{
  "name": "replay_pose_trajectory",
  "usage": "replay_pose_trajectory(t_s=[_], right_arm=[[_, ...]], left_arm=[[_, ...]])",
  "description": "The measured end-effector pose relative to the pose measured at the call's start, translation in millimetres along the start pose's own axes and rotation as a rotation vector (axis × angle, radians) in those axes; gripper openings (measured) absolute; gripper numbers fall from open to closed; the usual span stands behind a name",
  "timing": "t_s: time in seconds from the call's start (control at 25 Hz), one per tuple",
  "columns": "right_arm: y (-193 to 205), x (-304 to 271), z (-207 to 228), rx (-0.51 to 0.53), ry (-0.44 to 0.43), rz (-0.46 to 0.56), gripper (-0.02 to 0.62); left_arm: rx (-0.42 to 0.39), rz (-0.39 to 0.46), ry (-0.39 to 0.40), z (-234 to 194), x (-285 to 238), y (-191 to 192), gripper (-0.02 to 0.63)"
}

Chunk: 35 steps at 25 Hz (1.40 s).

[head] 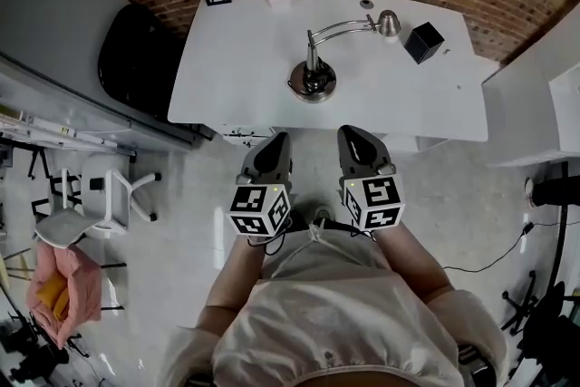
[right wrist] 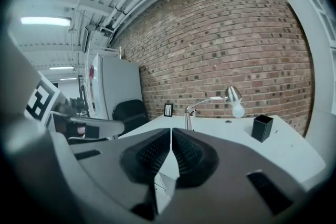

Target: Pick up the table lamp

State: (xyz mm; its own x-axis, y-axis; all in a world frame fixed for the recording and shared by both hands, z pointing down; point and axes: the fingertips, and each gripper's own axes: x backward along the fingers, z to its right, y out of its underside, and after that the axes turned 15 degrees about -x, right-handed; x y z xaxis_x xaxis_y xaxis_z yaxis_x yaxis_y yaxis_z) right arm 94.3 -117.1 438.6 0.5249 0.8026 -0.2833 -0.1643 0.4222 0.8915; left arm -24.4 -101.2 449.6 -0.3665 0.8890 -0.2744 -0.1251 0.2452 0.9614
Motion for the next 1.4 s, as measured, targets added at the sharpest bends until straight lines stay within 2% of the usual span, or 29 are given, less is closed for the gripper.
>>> replay_pose_trajectory(t_s=[0.36,0.72,0.96,1.0,1.04,1.08,1.12,1.4], right_arm=[[-13,-63,13,-0.015,0.072,-0.017,0.031],[-24,-143,30,-0.078,0.242,-0.019,0.031],[-20,-187,36,-0.085,0.324,-0.048,0.034],[-19,-193,39,-0.079,0.342,-0.058,0.039],[-17,-198,41,-0.081,0.351,-0.067,0.086],[-16,-202,43,-0.088,0.353,-0.072,0.158],[-15,-207,45,-0.094,0.35,-0.075,0.181],[-19,-245,54,-0.074,0.305,-0.062,0.196]], left_arm=[[0.047,-0.007,0.059,-52,-58,-5,0.021],[0.029,-0.029,0.187,-127,-132,-20,0.021],[0.028,-0.088,0.266,-153,-160,0,0.021],[0.034,-0.103,0.274,-154,-163,6,0.021],[0.043,-0.119,0.281,-154,-165,14,0.021],[0.051,-0.137,0.286,-153,-167,21,0.021],[0.057,-0.153,0.289,-153,-170,28,0.021],[0.108,-0.223,0.254,-166,-186,61,0.021]])
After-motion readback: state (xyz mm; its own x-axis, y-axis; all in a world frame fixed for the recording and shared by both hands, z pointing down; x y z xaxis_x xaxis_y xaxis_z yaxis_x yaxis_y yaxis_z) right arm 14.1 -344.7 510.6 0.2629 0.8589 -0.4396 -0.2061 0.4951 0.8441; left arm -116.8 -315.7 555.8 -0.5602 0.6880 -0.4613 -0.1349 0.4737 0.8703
